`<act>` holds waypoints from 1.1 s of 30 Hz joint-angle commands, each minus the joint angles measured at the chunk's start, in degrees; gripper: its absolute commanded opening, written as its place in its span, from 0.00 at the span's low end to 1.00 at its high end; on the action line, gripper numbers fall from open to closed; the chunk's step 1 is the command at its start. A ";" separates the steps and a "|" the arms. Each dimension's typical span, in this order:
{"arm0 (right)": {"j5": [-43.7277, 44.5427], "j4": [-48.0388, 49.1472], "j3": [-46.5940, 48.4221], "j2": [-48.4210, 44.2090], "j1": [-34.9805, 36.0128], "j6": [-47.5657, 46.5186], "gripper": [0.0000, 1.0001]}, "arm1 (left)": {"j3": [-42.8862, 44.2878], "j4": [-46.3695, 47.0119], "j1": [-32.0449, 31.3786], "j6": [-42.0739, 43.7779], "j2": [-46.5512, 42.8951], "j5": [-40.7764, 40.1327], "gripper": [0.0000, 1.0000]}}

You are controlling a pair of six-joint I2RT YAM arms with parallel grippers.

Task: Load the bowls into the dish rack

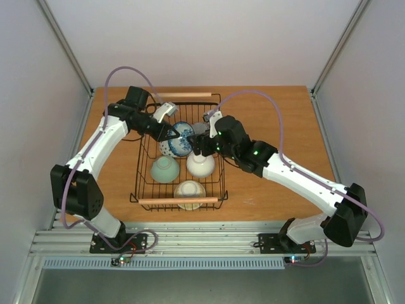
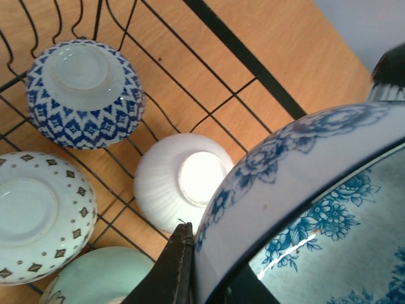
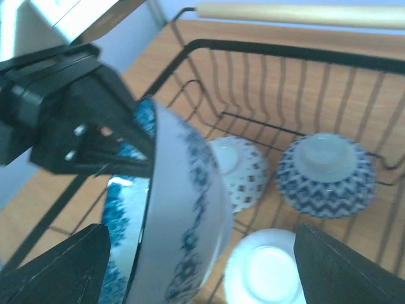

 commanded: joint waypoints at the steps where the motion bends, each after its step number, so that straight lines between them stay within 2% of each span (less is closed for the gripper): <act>1: -11.63 9.53 -4.79 -2.73 0.00 1.04 0.81 | 2.85 -1.26 2.18 1.20 -1.81 9.91 0.00; 7: -18.44 16.89 -10.99 -5.61 -0.11 2.43 0.81 | 5.21 -5.39 7.04 1.66 1.51 22.61 0.01; 14: -23.23 23.78 -14.43 -7.39 -0.15 2.55 0.80 | 7.93 -13.91 7.75 7.49 4.12 30.21 0.00; 18: -25.95 27.78 -15.81 -7.92 -0.15 2.18 0.80 | 9.19 -17.36 7.75 11.28 5.10 31.23 0.00; 24: -28.52 33.60 -18.04 -9.29 -0.11 2.26 0.80 | 8.77 -16.42 7.75 10.76 5.11 29.76 0.01; 33: -27.40 32.82 -15.47 -7.62 -0.11 0.34 0.80 | 7.75 -13.90 7.32 8.19 4.98 28.05 0.01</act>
